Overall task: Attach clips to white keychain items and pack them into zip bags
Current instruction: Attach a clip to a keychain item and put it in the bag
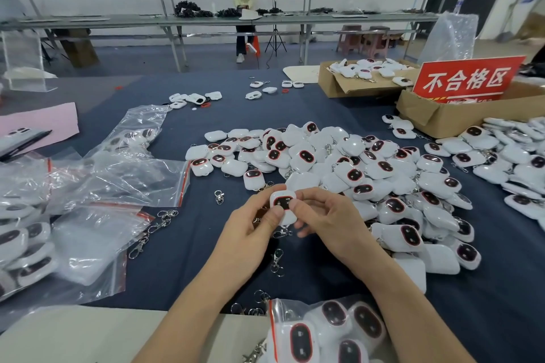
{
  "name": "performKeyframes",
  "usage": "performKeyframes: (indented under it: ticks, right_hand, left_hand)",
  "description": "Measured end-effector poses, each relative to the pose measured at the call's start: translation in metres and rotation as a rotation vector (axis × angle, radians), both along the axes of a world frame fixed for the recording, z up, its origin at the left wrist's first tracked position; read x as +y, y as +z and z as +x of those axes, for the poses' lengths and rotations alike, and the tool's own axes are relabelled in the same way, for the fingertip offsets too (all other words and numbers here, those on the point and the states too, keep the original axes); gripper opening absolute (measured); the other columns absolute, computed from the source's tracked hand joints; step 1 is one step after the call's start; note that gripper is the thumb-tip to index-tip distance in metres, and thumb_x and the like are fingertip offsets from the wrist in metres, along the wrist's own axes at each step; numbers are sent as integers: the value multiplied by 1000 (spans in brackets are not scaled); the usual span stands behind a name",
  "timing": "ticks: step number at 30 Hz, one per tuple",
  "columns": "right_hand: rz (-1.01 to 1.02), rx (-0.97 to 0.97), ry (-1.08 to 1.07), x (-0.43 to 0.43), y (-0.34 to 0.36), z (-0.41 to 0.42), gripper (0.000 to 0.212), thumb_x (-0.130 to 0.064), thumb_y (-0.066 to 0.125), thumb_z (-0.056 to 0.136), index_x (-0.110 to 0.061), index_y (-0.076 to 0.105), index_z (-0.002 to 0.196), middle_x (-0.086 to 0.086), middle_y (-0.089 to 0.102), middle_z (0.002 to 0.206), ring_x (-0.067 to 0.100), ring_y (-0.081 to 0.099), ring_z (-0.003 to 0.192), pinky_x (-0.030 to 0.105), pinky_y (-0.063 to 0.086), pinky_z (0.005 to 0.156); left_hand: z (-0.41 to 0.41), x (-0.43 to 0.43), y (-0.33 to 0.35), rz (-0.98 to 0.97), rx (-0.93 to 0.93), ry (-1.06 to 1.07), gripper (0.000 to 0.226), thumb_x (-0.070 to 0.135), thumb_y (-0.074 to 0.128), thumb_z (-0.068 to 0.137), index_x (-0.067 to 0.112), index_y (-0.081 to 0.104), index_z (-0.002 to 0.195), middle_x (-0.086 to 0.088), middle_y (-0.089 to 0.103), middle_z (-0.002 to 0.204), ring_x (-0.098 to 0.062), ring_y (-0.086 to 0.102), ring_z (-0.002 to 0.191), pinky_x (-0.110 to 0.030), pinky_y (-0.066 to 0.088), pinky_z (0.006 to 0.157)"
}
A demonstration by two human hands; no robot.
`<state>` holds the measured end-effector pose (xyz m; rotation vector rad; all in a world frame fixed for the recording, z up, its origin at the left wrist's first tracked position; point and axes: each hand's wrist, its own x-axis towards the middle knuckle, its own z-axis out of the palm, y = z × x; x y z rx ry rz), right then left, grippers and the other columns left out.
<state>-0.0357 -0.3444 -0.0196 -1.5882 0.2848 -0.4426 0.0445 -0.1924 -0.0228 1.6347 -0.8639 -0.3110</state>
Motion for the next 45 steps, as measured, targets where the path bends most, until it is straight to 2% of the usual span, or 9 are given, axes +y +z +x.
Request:
performKeyframes:
  ticks: [10,13,19,26,29,37,40,42,45]
  right_hand:
    - [0,-7,6,0,-2,1,7,-12,67,95,-17,73,93,-6,70,66,6,65,63,21,57,64]
    - [-2,-9,5,0,-3,2,6,-13,67,95,-16,72,96,-6,71,68,6,66,64,20,57,65]
    - [-14,-3,18,-1,-3,2,8,-14,66,96,-20,71,99,-7,73,74,7,67,67,19,57,64]
    - [-49,6,26,-1,-3,1,9,-15,66,96,-22,71,98,-6,73,72,7,68,66,18,56,63]
    - [-54,13,26,-1,-3,2,9,-15,65,96,-22,70,98,-6,73,72,7,68,67,19,56,64]
    - [-27,-15,-45,-2,-3,0,13,-19,63,98,-24,72,106,-5,74,79,11,69,73,21,58,66]
    - [-23,-30,-54,0,-1,-1,19,-16,61,99,-29,69,112,-4,77,91,14,74,80,23,59,69]
    - [-29,-27,18,3,0,-2,26,-8,55,101,-27,68,113,-3,78,95,15,75,88,23,59,71]
    - [123,-27,216,6,4,-5,41,3,49,101,-20,60,133,8,76,110,23,71,109,27,59,85]
  left_hand:
    - [-2,-1,4,-4,24,16,38,15,65,98,42,62,124,22,73,104,4,65,98,-6,43,82]
    - [-2,-1,4,14,4,34,38,16,65,98,47,63,119,20,73,101,0,66,96,-8,46,82]
    - [-5,-4,-3,48,10,115,33,23,64,97,35,62,127,9,74,98,-13,67,92,-21,53,81]
    - [-4,-3,-1,79,-14,82,31,19,62,99,29,63,129,4,74,99,-17,67,92,-19,52,80]
    - [-5,-4,0,82,-11,83,32,20,62,99,29,63,129,0,74,97,-22,66,91,-26,51,79]
    - [-6,-4,1,3,17,17,38,25,60,101,28,59,139,16,74,108,2,66,97,-17,52,89]
    - [-5,-5,-1,-21,15,0,41,21,62,100,34,56,139,19,69,93,2,63,82,-13,50,79]
    - [-6,-7,-2,-40,40,31,44,31,67,94,33,57,137,21,62,85,2,60,78,-13,49,75]
    - [-5,-8,-3,-54,39,131,47,46,69,83,36,61,129,23,59,86,5,57,77,-13,48,70]
